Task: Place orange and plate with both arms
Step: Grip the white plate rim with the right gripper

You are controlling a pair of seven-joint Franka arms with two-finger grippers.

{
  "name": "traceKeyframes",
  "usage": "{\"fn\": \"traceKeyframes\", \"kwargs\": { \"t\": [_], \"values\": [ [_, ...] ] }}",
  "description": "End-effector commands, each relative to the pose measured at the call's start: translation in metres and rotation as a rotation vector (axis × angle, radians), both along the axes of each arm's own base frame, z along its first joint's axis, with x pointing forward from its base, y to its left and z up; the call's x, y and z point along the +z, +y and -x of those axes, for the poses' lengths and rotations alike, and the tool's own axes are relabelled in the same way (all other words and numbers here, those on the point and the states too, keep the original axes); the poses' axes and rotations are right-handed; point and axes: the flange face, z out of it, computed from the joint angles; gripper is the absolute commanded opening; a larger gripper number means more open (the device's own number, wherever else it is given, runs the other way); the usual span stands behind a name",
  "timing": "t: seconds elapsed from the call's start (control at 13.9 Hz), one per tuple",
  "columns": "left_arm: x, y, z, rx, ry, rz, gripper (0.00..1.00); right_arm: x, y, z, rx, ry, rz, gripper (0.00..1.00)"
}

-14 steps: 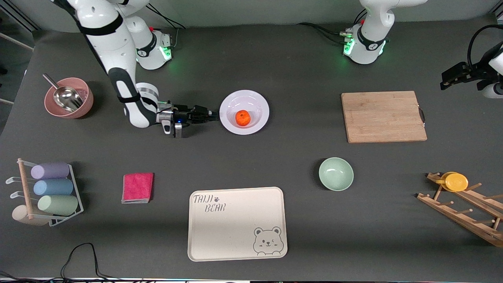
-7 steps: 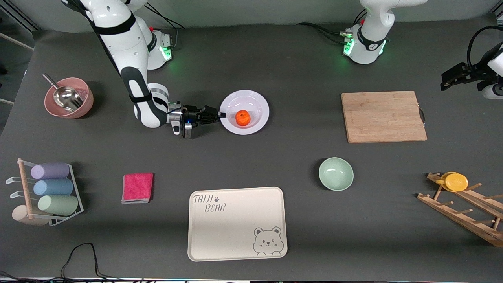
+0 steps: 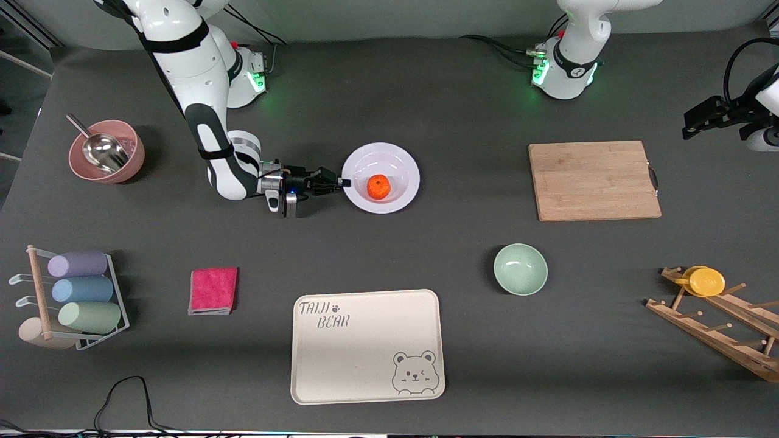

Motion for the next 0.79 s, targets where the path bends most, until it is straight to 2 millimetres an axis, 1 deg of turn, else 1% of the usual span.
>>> {"fn": "traceKeyframes", "kwargs": {
  "t": [0.0,0.07,0.14,0.22,0.29,0.36,0.43,0.65,0.72],
  "values": [
    [0.007,-0.003,0.004,-0.008,-0.023,-0.016,1.0,0.057,0.004,-0.027,-0.064,0.007,-0.07,0.0],
    [0.008,-0.003,0.004,-0.007,-0.025,-0.015,1.0,0.074,0.001,-0.036,-0.081,0.022,-0.085,0.0],
    [0.007,-0.002,0.004,-0.005,-0.023,-0.013,1.0,0.089,0.003,-0.044,-0.091,0.023,-0.103,0.0],
    [0.008,-0.001,0.004,-0.004,-0.025,-0.015,1.0,0.096,0.0,-0.05,-0.102,0.023,-0.109,0.0],
    [0.006,-0.001,0.004,-0.004,-0.023,-0.015,1.0,0.104,-0.002,-0.061,-0.115,0.022,-0.116,0.0],
    [0.005,-0.001,0.003,-0.004,-0.02,-0.014,1.0,0.11,-0.001,-0.066,-0.121,0.037,-0.123,0.0],
    [0.004,-0.001,0.004,-0.002,-0.016,-0.014,1.0,0.121,0.002,-0.075,-0.125,0.045,-0.136,0.0],
    [0.003,0.0,0.005,0.0,-0.011,-0.016,1.0,0.149,0.009,-0.113,-0.134,0.058,-0.155,0.0],
    [0.002,-0.001,0.005,-0.002,-0.011,-0.014,1.0,0.155,0.01,-0.128,-0.134,0.07,-0.149,0.0]
  ]
}}
